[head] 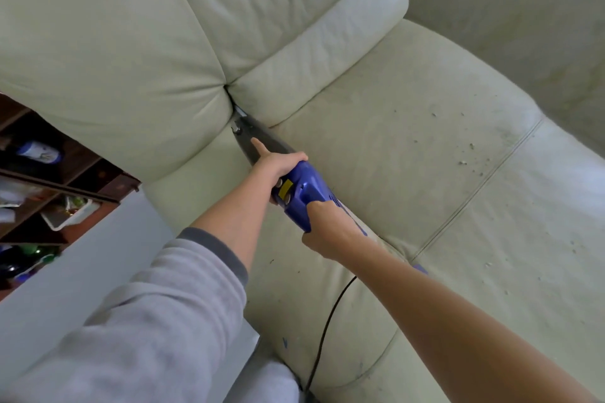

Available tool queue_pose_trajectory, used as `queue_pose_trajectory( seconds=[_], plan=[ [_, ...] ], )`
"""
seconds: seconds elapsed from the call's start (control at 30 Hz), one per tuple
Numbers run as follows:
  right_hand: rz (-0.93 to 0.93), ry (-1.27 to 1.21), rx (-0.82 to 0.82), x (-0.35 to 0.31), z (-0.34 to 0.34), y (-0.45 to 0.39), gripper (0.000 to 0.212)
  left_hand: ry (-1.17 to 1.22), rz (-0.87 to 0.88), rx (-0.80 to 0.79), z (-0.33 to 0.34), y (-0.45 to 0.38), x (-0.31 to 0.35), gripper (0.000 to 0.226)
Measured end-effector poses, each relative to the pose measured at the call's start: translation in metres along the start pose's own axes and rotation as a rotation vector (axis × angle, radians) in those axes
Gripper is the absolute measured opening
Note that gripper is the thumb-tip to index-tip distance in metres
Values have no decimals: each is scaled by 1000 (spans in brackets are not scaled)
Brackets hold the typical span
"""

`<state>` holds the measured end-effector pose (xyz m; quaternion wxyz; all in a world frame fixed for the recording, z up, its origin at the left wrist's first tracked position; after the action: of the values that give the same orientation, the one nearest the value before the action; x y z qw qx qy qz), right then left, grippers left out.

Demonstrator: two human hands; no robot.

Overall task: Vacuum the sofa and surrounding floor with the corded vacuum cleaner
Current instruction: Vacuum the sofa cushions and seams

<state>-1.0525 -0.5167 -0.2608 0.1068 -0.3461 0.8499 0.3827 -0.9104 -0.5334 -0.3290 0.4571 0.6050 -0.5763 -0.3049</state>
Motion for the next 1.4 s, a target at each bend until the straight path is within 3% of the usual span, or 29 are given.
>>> queue_pose_trajectory(
  seconds=[0.2, 0.3, 0.37, 0.43, 0.5, 0.6, 0.73, 0.83, 0.9, 0.97, 1.13, 1.2, 1.27, 1.4],
  plan=[
    [54, -124, -36, 42, 65, 4, 8, 44, 53, -72, 28, -26, -32, 134],
    [113, -143, -10, 68, 84, 10, 7, 207, 108, -160, 37, -25, -40, 119],
    [158, -143, 4, 85, 87, 15, 8, 293, 67, -184, 46, -21, -57, 91],
    [177, -142, 30, 98, 89, 14, 11, 292, -42, -276, 74, -10, -81, 45],
    [157, -123, 34, 98, 91, 11, 11, 317, -112, -345, 106, -2, -100, 23],
    [135, -160, 51, 97, 100, 10, 17, 499, -126, -293, 136, 0, -107, 16],
    [80, -194, 206, 111, 90, 24, 18, 754, -59, -161, 139, 10, -103, 27],
    [75, 54, 221, 129, 82, 47, 54, 817, -32, -102, 128, 14, -108, 27],
    [121, 97, 89, 140, 94, 55, 66, 830, -27, -61, 115, 18, -109, 28],
    [177, 47, -32, 143, 110, 55, 60, 826, -19, -11, 97, 26, -107, 28],
    [99, 59, -96, 111, 108, 44, 26, 941, -18, 55, 71, 46, -112, 25],
    [68, 68, -121, 98, 108, 46, 22, 961, 69, 119, 67, 55, -114, 18],
    [69, 82, -110, 88, 101, 54, 16, 863, 154, 212, 58, 64, -114, 27],
    [62, 214, -88, 72, 73, 66, 27, 809, 70, 210, 39, 66, -122, 32]
  ],
)
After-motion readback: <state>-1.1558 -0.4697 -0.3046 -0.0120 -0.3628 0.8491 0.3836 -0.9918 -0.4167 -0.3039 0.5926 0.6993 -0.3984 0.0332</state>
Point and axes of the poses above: each hand's wrist, its own y-axis away from the middle knuckle, its own z-axis out of the palm, x = y × z, the point moved 9 cm from there along -y, towards the middle knuckle, and after that the axes turned 11 degrees about -z, right-handed, at the moved point
